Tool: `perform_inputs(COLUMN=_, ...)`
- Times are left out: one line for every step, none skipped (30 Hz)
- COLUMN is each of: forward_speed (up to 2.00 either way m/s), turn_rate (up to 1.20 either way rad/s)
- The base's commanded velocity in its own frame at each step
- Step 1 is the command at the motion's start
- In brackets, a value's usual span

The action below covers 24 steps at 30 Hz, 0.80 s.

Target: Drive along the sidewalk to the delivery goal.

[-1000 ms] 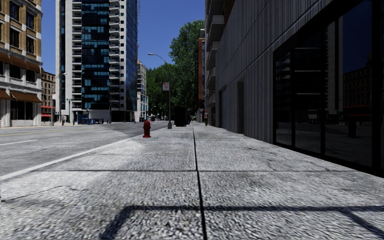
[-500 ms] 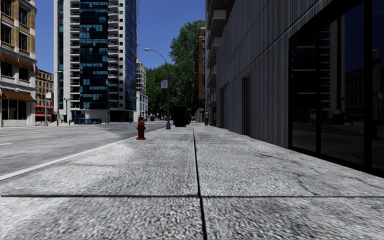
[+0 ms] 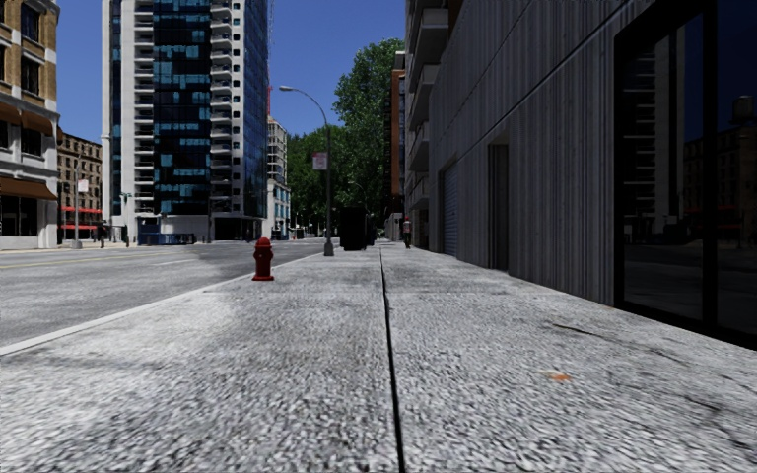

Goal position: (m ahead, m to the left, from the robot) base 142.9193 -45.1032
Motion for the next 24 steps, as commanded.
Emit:
perform_inputs(forward_speed=2.00, turn_rate=0.00)
perform_inputs(forward_speed=2.00, turn_rate=0.00)
perform_inputs(forward_speed=2.00, turn_rate=0.00)
perform_inputs(forward_speed=2.00, turn_rate=0.00)
perform_inputs(forward_speed=2.00, turn_rate=0.00)
perform_inputs(forward_speed=2.00, turn_rate=0.00)
perform_inputs(forward_speed=2.00, turn_rate=0.00)
perform_inputs(forward_speed=2.00, turn_rate=0.00)
perform_inputs(forward_speed=2.00, turn_rate=0.00)
perform_inputs(forward_speed=2.00, turn_rate=0.00)
perform_inputs(forward_speed=2.00, turn_rate=0.00)
perform_inputs(forward_speed=2.00, turn_rate=0.00)
perform_inputs(forward_speed=2.00, turn_rate=0.00)
perform_inputs(forward_speed=2.00, turn_rate=0.00)
perform_inputs(forward_speed=2.00, turn_rate=0.00)
perform_inputs(forward_speed=2.00, turn_rate=0.00)
perform_inputs(forward_speed=2.00, turn_rate=0.00)
perform_inputs(forward_speed=2.00, turn_rate=0.00)
perform_inputs(forward_speed=2.00, turn_rate=-0.13)
perform_inputs(forward_speed=2.00, turn_rate=-0.19)
perform_inputs(forward_speed=2.00, turn_rate=-0.20)
perform_inputs(forward_speed=2.00, turn_rate=-0.20)
perform_inputs(forward_speed=2.00, turn_rate=-0.21)
perform_inputs(forward_speed=2.00, turn_rate=-0.21)
